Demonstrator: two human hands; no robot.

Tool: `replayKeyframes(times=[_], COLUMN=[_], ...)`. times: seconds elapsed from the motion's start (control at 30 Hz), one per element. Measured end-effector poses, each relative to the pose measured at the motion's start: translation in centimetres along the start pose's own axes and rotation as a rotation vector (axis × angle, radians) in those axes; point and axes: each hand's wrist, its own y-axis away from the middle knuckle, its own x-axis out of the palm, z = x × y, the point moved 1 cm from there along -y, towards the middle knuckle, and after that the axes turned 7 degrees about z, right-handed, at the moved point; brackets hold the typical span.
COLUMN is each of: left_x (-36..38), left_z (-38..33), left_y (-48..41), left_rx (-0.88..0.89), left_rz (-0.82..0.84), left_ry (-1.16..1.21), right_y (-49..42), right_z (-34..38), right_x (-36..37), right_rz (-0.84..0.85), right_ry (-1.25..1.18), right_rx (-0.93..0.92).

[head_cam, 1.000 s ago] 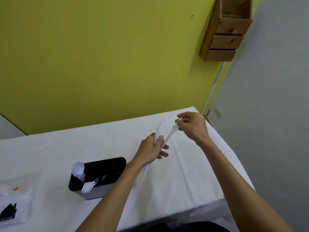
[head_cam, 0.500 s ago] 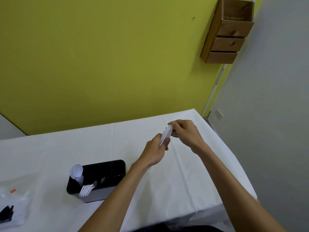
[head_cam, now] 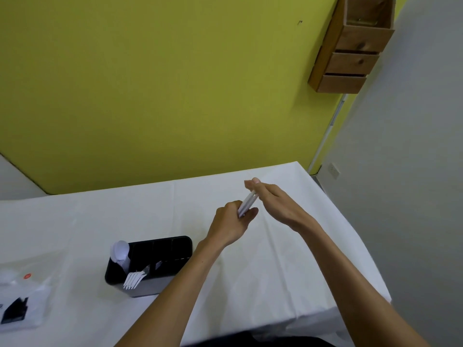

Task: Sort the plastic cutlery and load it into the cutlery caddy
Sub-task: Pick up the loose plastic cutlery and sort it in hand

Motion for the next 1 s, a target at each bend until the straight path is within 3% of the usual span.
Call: replayKeyframes(times=[0.13,0.37,0.47,0.67,0.8,1.0], left_x=[-2.3,-8.2,-9.9,-8.7,-6.9,-6.7], left_z=[0.9,5.4,7.2,9.9,10.6,10.4], left_y=[1.3,6.2,6.9,7.5,7.1,7.2], left_rx=[-0.005,-0.028,-0.069,-0.245,-0.179,-0.043], left_rz=[-0.095,-0.561,-0.715,-0.930,-0.968,-0.982], left_ry=[0.016,0.658,0.799,0.712,0.760,0.628], right_y=[-0.6,-1.3,-1.4,-0.1,0.7,0.7], right_z=[0.1,-0.5,-0.3,0.9,0.1,-1.5], right_x=[0.8,5.5,8.6,15.3,17.3,18.3], right_rz=[-0.008,0.105,0.182,0.317,0.304,0.303], right_ry=[-0.110,-0.137,-0.034,0.253,0.350,0.524], right_rx=[-0.036,0.005,-0.005,-0.165,-0.269,-0.295])
